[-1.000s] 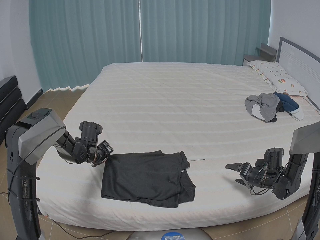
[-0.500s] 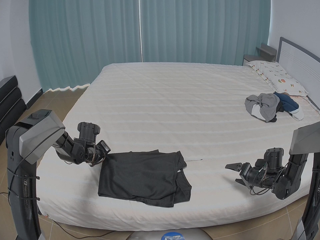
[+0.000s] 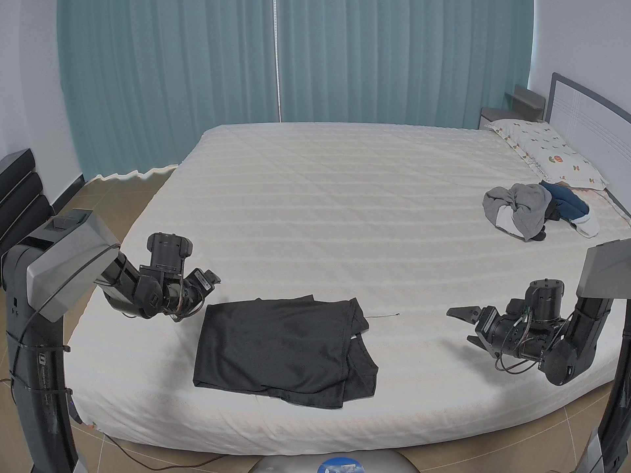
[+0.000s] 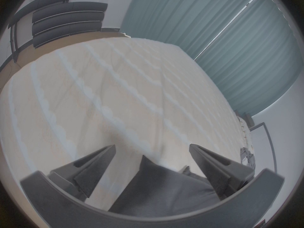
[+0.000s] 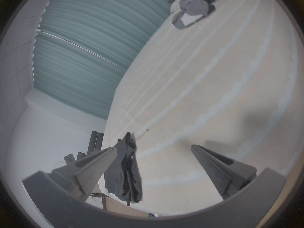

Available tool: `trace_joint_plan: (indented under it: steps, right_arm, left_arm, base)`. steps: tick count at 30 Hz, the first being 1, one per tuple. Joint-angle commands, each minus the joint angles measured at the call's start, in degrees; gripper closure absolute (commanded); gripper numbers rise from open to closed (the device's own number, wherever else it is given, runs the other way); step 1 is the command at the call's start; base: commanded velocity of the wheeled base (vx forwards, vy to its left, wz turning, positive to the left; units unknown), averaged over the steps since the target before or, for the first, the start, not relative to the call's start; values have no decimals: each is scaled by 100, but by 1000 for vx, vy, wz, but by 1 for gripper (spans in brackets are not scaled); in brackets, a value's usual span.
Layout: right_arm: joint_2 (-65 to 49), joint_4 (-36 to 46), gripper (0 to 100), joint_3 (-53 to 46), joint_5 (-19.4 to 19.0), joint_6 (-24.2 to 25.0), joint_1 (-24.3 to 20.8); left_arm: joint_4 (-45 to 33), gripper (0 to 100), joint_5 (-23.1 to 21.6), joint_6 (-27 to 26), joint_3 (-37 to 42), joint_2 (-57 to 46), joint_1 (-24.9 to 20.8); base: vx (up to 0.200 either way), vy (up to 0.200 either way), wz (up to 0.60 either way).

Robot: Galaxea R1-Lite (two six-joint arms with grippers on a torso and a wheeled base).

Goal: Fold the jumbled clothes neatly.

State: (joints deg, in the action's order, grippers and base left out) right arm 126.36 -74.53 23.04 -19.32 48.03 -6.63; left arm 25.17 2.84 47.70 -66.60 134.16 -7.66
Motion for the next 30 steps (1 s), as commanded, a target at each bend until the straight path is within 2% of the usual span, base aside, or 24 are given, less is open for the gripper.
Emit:
trace_joint_plan:
  steps: [1, 6, 10, 12, 13, 14, 15, 19, 23, 24, 26, 30]
  right_arm:
    - [-770, 44, 0, -28, 34, -286, 48]
    - [-2221, 299, 0, -608, 289, -488, 66]
    - [-3952, 1433, 0, -678, 306, -646, 276]
    - [-4778, 2154, 0, -634, 306, -725, 356]
    - [-4778, 2154, 0, -634, 306, -725, 356]
    - [-5262, 2514, 0, -617, 306, -769, 373]
    - [-5973, 2962, 0, -625, 306, -892, 373]
    - [-7494, 4228, 0, -608, 306, -1586, 373]
    - [-8689, 5493, 0, -643, 385, -2536, 382]
    - [-8689, 5493, 0, -643, 385, -2536, 382]
    - [-9577, 6311, 0, -669, 491, -3098, 391]
    - [-10429, 7154, 0, -669, 649, -3511, 399]
  left_arm:
    - [58, 0, 15, 37, 191, -751, 36]
    - [286, 0, 6, -15, 868, -1999, 142]
    - [304, 0, 85, -86, 1413, -3247, 133]
    - [322, 0, 94, -279, 1729, -3818, 133]
    - [322, 0, 94, -279, 1729, -3818, 133]
    - [330, 0, 138, -464, 1870, -4082, 133]
    - [330, 0, 331, -718, 2098, -4433, 142]
    - [357, 0, 885, -1149, 2634, -5110, 142]
    - [418, 0, 955, -1378, 3003, -5681, 133]
    - [418, 0, 955, -1378, 3003, -5681, 133]
    - [409, 0, 982, -1641, 3381, -6279, 106]
    - [409, 0, 1061, -2151, 3891, -7105, 115]
  base:
    - [0, 0, 0]
    - [0, 0, 0]
    - [0, 0, 0]
    - [0, 0, 0]
    - [0, 0, 0]
    - [0, 0, 0]
    - [0, 0, 0]
    - [0, 0, 0]
    - [0, 0, 0]
    - [0, 0, 0]
    - [0, 0, 0]
    - [0, 0, 0]
